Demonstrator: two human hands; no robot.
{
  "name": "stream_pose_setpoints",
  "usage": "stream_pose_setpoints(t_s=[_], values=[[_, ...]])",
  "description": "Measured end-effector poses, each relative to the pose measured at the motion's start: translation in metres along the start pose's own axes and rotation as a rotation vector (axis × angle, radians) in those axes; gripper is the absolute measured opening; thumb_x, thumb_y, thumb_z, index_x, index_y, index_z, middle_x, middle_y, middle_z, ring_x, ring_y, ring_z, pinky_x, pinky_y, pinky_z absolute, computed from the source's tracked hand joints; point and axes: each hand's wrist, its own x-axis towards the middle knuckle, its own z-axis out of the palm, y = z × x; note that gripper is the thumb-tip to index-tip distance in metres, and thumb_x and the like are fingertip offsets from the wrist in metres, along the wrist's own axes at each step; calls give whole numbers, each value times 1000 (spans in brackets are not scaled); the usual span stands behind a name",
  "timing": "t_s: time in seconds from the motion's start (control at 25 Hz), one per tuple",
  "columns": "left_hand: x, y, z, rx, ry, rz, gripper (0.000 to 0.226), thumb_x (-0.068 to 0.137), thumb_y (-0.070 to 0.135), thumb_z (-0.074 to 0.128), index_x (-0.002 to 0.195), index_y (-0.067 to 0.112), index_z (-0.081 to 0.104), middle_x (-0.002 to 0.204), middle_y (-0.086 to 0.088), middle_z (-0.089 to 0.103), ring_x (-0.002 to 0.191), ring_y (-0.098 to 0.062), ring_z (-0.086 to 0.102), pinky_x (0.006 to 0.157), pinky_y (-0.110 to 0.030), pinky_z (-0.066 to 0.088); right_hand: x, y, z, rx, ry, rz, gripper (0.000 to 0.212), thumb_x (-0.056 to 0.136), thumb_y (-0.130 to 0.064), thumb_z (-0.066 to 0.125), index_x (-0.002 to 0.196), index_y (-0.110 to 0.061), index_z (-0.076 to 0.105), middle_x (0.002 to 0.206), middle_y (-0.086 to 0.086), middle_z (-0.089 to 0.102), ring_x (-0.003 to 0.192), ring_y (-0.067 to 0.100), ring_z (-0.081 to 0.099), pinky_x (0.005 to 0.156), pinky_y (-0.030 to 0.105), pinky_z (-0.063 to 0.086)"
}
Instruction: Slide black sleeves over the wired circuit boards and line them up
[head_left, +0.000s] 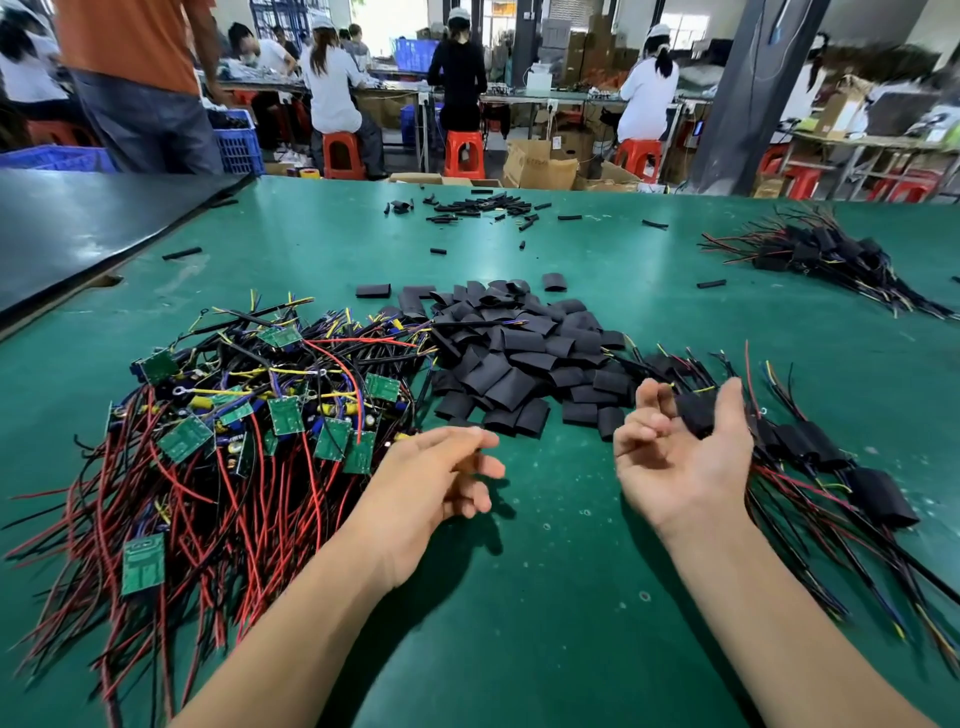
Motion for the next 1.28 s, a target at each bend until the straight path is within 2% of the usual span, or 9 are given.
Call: stream_pose_setpoints(t_s=[0.24,0.44,0.52,0.68,0.76,0.88,1.0,1.12,1.28], values=[[-2,-2,0,155,-17,56,15,98,7,56,94,1,68,68,-6,67,44,-16,49,43,-21,37,-4,16,3,-107,-140,27,54,95,-60,48,78,-13,67,65,-2,59,40,10,38,39,19,33],[-10,-6,7,575,-33,221,18,87,7,59,78,16,73,56,8,62,43,-7,47,44,-16,37,7,25,6,-727,-73,-435,29,102,-31,55,80,-15,64,58,-3,60,41,9,40,44,22,31],[-12,-10,13,743,-16,326,16,81,12,62,69,19,70,52,12,59,45,-2,46,46,-14,36,3,44,5,-1043,-238,-539,19,98,-26,63,82,-19,69,63,-3,66,47,8,48,46,20,38],[-11,-12,14,765,-10,409,31,77,10,62,52,28,57,46,12,53,44,-4,41,44,-14,31,-2,85,30,-1532,-608,-473,6,89,-29,72,91,-30,77,87,-19,74,78,-5,64,73,9,43],[-10,-13,12,686,-5,409,33,77,5,63,51,24,55,47,12,54,45,-3,40,45,-14,32,2,98,52,-1585,-663,-381,14,89,-34,73,101,-31,78,91,-21,73,78,-7,62,76,8,42],[-7,-14,11,587,7,415,11,68,12,53,58,16,55,50,8,56,48,-6,43,49,-21,36,7,116,70,-1758,-678,-367,26,89,-37,73,114,-30,74,92,-22,66,73,-12,54,72,4,36],[-2,-15,7,512,15,340,10,65,15,47,61,15,57,43,2,55,38,-11,45,42,-21,34,12,122,75,-1819,-659,-421,24,88,-30,76,111,-26,73,99,-16,64,90,-2,56,70,0,31],[3,-17,4,498,34,283,17,71,16,47,70,10,64,47,-11,60,39,-19,53,45,-23,36,14,122,76,-1852,-661,-398,23,87,-29,77,108,-25,69,97,-15,60,85,-1,53,67,3,30],[9,-15,-6,490,150,265,16,83,11,51,74,12,65,53,-9,66,46,-19,53,50,-30,38,14,120,76,-1750,-660,-391,16,83,-26,80,95,-28,70,91,-17,64,86,-5,58,70,9,38]])
